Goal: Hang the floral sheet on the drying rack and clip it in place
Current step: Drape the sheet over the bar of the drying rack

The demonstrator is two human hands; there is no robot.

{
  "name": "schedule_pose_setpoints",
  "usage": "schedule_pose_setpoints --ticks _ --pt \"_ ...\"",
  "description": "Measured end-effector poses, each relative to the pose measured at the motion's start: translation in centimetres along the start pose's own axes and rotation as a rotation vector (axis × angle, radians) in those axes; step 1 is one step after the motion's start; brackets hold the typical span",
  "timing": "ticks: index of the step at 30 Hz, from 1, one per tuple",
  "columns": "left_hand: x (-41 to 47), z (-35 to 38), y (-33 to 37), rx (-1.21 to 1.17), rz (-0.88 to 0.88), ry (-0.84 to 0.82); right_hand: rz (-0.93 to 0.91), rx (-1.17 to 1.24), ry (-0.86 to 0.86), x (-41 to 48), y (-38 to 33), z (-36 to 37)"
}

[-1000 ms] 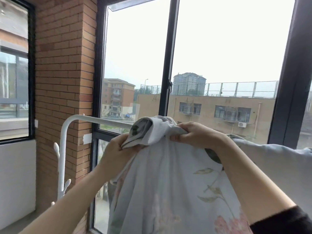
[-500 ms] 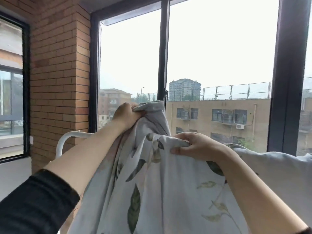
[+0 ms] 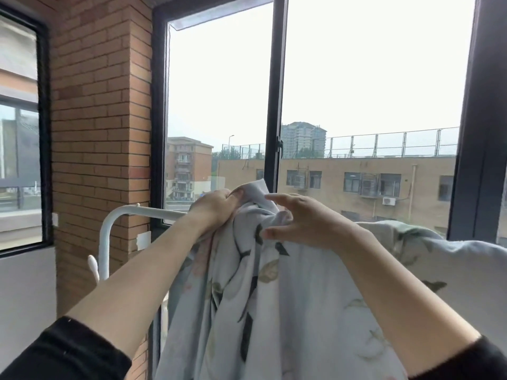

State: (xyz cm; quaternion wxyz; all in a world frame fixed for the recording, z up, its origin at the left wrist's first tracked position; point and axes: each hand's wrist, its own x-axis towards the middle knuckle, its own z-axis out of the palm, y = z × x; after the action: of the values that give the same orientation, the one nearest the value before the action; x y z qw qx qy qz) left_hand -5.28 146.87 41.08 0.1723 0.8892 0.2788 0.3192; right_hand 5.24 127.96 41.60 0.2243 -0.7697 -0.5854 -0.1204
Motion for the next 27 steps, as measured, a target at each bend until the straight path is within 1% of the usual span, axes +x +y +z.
schedule_pose_setpoints --ticks 2,4,5,7,8,9,10,11,14,15,19,21,24,27 --pt "-0.2 0.3 0.4 0.020 -0.007 -0.004 0.015 0.117 -0.077 1.1 -0.7 0.8" --pt "-0.6 0.6 0.5 -0.007 0.028 0.068 0.046 0.232 -0.166 1.9 -0.6 1.2" --pt "-1.1 0.9 0.2 -0.082 0.064 0.141 0.059 0.247 -0.202 2.1 -0.5 1.1" --pt "-3.3 1.6 -1.0 -0.316 0.156 0.370 0.067 0.222 -0.243 2.4 -0.2 0.9" --pt "-4.8 2.2 -1.8 -0.420 0.182 0.490 0.067 0.204 -0.248 2.6 -0.1 0.9" --pt "-6.4 2.9 -2.9 -0.480 0.180 0.566 0.065 0.192 -0.249 2.7 0.0 0.9" --pt "-7.7 3.7 -4.2 -0.509 0.160 0.577 0.067 0.188 -0.247 2.9 0.2 1.1" --pt "-9.0 4.5 -5.4 -0.544 0.125 0.525 0.071 0.194 -0.245 3.1 0.3 1.2" --pt "-11.0 6.2 -7.6 -0.711 -0.040 0.227 0.072 0.215 -0.251 3.6 0.5 1.5" --pt "-11.2 6.7 -7.9 -0.707 -0.067 0.178 0.069 0.216 -0.250 3.7 0.5 1.6" --pt "-10.9 7.4 -7.9 -0.608 -0.099 0.112 0.044 0.231 -0.239 3.7 0.5 1.7" --pt "-11.0 7.0 -7.6 -0.625 -0.094 0.073 0.040 0.245 -0.226 3.5 0.6 1.5" --pt "-11.5 4.4 -6.8 -0.676 -0.032 0.139 0.032 0.286 -0.197 2.9 1.1 1.1" --pt "-10.9 -0.6 -5.8 -0.588 0.011 0.324 0.009 0.316 -0.183 2.4 1.0 0.8"
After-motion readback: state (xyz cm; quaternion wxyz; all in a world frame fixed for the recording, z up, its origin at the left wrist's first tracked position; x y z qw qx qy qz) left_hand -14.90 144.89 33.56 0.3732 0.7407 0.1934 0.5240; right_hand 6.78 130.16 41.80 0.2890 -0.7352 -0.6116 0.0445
